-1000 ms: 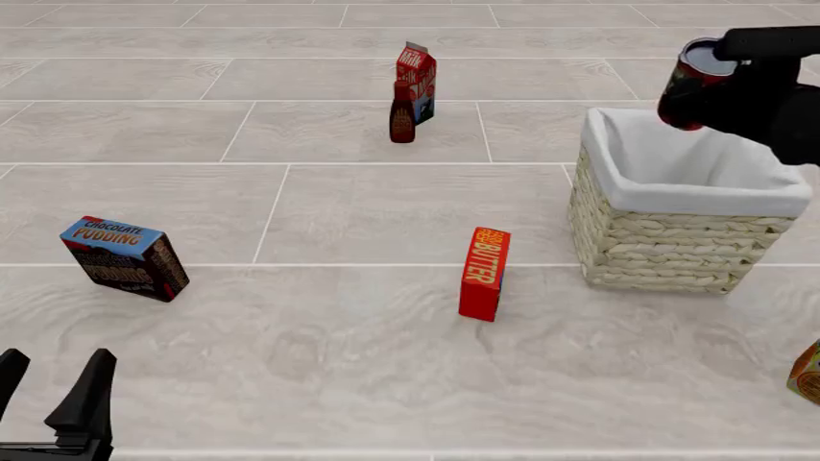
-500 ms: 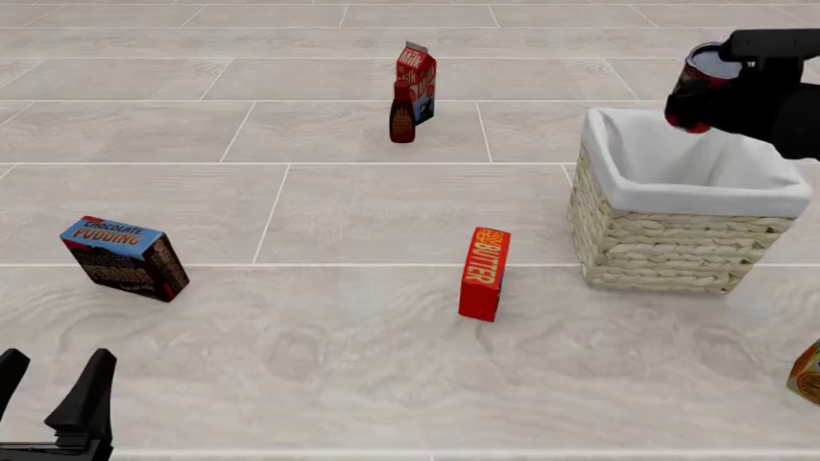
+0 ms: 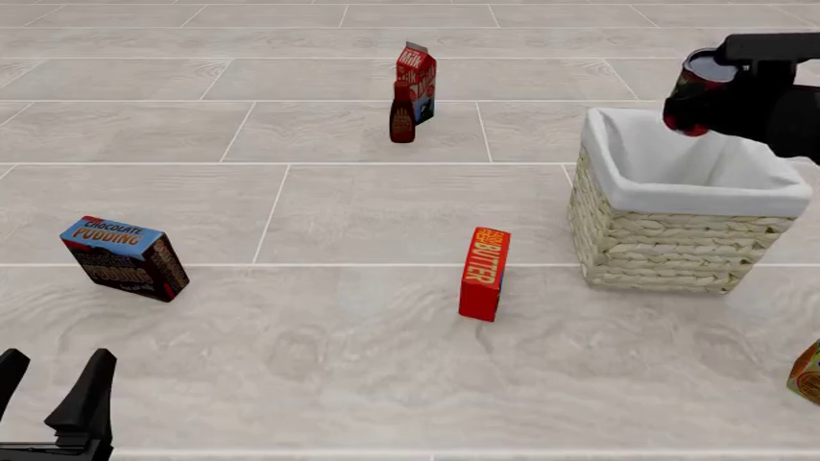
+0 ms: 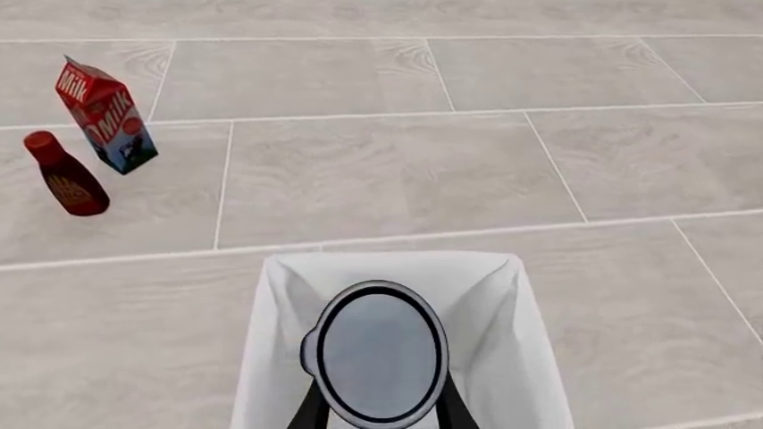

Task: Pick the tomato sauce and place it in the basket.

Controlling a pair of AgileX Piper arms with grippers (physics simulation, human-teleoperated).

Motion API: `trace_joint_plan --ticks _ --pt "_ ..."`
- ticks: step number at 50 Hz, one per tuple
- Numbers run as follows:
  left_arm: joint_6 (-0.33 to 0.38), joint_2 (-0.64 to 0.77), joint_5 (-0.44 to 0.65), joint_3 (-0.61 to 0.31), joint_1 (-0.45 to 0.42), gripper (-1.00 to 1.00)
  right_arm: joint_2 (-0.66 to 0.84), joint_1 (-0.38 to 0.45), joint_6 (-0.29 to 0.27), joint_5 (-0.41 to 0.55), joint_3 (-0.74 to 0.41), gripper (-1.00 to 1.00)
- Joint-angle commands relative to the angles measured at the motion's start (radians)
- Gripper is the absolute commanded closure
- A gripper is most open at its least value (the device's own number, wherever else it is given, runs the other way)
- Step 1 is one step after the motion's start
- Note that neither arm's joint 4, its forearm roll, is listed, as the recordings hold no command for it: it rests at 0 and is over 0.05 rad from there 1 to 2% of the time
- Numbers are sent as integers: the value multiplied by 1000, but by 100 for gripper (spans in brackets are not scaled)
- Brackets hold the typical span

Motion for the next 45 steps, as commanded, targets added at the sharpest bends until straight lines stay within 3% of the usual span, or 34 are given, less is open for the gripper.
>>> trace_joint_plan --ticks 1,45 --pt "0 0 0 0 0 -100 12 -2 17 -1 -9 100" --pt "0 0 0 0 0 -100 18 6 18 -33 41 100"
